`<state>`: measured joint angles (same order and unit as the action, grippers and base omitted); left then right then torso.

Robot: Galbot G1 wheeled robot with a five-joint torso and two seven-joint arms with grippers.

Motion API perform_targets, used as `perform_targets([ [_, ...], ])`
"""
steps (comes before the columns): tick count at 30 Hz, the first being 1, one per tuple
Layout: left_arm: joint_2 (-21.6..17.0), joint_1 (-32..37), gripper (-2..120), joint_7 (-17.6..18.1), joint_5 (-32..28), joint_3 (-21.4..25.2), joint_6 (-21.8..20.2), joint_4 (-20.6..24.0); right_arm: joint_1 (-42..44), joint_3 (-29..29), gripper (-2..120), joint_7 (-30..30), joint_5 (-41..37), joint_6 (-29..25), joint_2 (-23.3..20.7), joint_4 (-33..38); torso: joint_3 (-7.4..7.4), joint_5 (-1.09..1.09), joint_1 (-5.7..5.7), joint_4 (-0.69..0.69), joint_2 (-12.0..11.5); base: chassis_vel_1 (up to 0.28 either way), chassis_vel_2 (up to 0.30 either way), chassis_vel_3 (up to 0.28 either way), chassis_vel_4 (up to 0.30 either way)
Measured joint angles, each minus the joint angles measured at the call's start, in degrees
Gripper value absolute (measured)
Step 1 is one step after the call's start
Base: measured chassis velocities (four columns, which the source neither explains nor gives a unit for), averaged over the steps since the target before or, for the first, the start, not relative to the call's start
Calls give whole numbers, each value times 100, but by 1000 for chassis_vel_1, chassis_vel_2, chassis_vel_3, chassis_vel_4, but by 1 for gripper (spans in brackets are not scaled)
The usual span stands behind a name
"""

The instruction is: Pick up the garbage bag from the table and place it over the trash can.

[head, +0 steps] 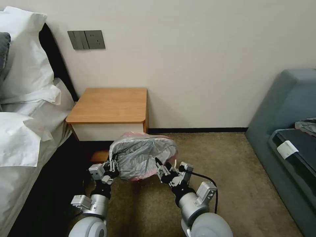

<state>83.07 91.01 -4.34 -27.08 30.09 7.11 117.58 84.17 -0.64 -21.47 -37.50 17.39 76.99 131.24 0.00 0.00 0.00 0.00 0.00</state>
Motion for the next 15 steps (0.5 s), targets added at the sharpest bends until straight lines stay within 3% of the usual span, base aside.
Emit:
perform_targets([
  [4, 8, 1, 5, 3, 0, -18, -17, -3, -1, -3, 0, 90, 2, -113, 22, -50, 0, 0, 0, 0, 0, 0, 0, 0, 0],
  [11, 20, 4, 5, 6, 35, -26, -23, 0, 24, 67, 0, 59, 178, -112, 77, -66, 0, 0, 0, 0, 0, 0, 0, 0, 0],
  [15, 32, 5, 5, 13, 151, -14, 14, 0, 111, 292, 0, -399, 591, 204, 126, 200, 0, 0, 0, 0, 0, 0, 0, 0, 0],
])
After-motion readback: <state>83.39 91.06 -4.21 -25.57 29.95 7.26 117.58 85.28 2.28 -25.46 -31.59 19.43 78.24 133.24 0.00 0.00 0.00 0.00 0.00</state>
